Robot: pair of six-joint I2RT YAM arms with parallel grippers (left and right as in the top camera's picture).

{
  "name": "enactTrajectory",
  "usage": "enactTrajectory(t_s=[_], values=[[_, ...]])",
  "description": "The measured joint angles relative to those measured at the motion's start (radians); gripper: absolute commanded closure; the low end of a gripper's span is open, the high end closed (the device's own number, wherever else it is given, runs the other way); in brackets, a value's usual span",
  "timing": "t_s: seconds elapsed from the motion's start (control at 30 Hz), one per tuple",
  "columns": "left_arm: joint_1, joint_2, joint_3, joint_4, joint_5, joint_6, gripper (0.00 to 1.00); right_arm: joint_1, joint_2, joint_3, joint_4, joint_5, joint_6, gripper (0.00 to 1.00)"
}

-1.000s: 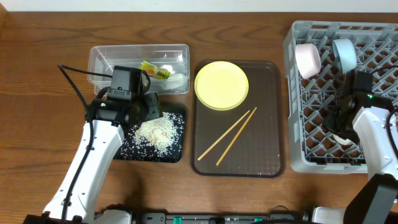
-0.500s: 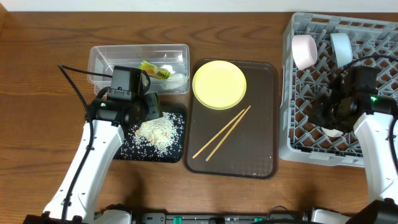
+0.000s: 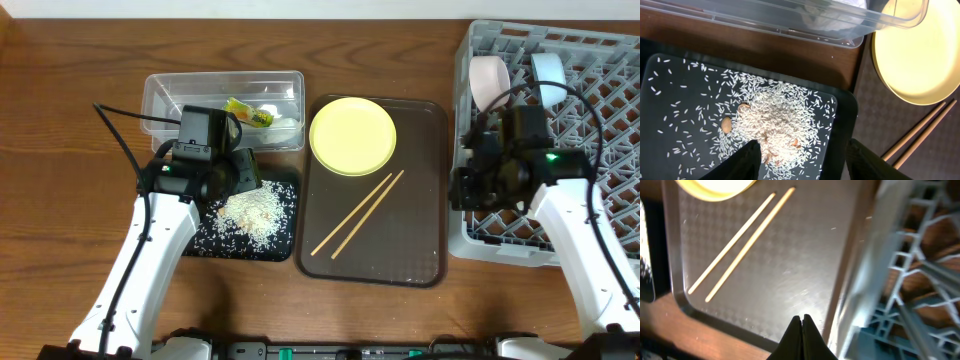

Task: Sort waste into correct bins and load items into the dishwasher rack

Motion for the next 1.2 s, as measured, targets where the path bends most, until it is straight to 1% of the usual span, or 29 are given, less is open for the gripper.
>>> enactTrajectory(t_s=[0.2,0.47,0.57,0.83,0.97,1.2], values=[[0.0,0.0,0.0,0.0,0.0,0.0,0.43,0.033,0.017,-0.019,-0.027,0.019,0.019,0.99],[0.0,0.0,0.0,0.0,0.0,0.0,0.43,0.034,0.028,-0.108,-0.033,0.137,0.145,0.99],[0.0,0.0,0.0,0.0,0.0,0.0,0.43,0.046,0.028,-0.115,-0.041,0.172,0.204,0.99],[0.0,0.0,0.0,0.0,0.0,0.0,0.43,0.048,0.028,-0.119,-0.038,0.364,0.341,0.99],[0.0,0.0,0.0,0.0,0.0,0.0,0.43,0.048,0.028,-0.122,-0.012,0.404,0.352,0.99],[0.0,0.0,0.0,0.0,0.0,0.0,0.43,0.048,0.028,-0.122,0.004,0.41,0.346,0.99]])
